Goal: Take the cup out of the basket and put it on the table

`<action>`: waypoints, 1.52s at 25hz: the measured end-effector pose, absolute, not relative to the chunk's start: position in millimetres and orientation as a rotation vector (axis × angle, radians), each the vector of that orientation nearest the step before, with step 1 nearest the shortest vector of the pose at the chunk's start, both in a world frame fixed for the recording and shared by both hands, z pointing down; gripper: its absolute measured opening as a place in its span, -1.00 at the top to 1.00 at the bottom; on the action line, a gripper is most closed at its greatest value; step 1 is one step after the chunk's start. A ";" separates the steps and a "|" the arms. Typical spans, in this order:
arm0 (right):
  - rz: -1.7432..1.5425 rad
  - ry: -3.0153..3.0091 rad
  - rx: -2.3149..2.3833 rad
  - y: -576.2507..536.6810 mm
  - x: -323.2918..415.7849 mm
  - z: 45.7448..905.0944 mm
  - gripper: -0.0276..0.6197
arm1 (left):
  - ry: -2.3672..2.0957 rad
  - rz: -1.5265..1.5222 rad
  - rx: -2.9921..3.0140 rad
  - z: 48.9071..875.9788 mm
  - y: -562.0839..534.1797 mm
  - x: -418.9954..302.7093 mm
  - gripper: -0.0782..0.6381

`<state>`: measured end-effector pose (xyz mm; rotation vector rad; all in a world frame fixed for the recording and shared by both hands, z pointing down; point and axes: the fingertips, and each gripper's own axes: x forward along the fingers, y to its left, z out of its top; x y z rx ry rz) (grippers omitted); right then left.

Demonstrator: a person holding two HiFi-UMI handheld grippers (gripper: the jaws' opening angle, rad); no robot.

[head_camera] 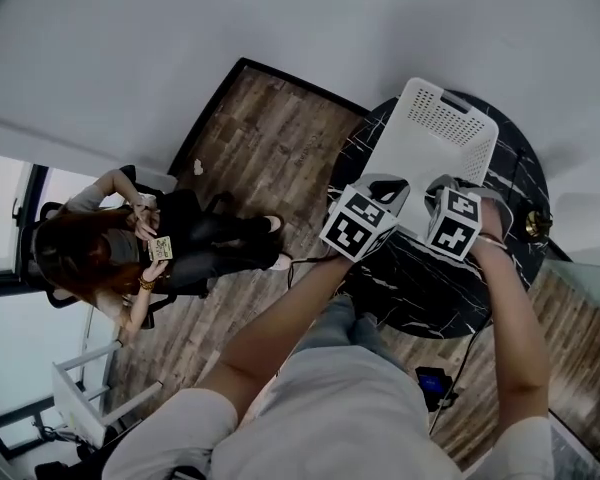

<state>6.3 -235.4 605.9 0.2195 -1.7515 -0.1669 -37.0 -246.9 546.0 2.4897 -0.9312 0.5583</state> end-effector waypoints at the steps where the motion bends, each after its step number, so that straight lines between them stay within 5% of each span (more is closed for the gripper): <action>1: -0.176 -1.757 0.226 -233.1 6.3 599.0 0.85 | -0.934 0.555 2.495 541.1 -245.4 -36.7 0.76; 23: -0.270 -1.799 0.341 -184.1 20.1 514.8 0.84 | -0.921 0.557 2.578 501.2 -203.0 -10.5 0.76; 38: -0.190 -1.724 0.532 -161.2 110.0 483.8 0.84 | -0.709 0.569 2.694 486.2 -182.3 75.7 0.77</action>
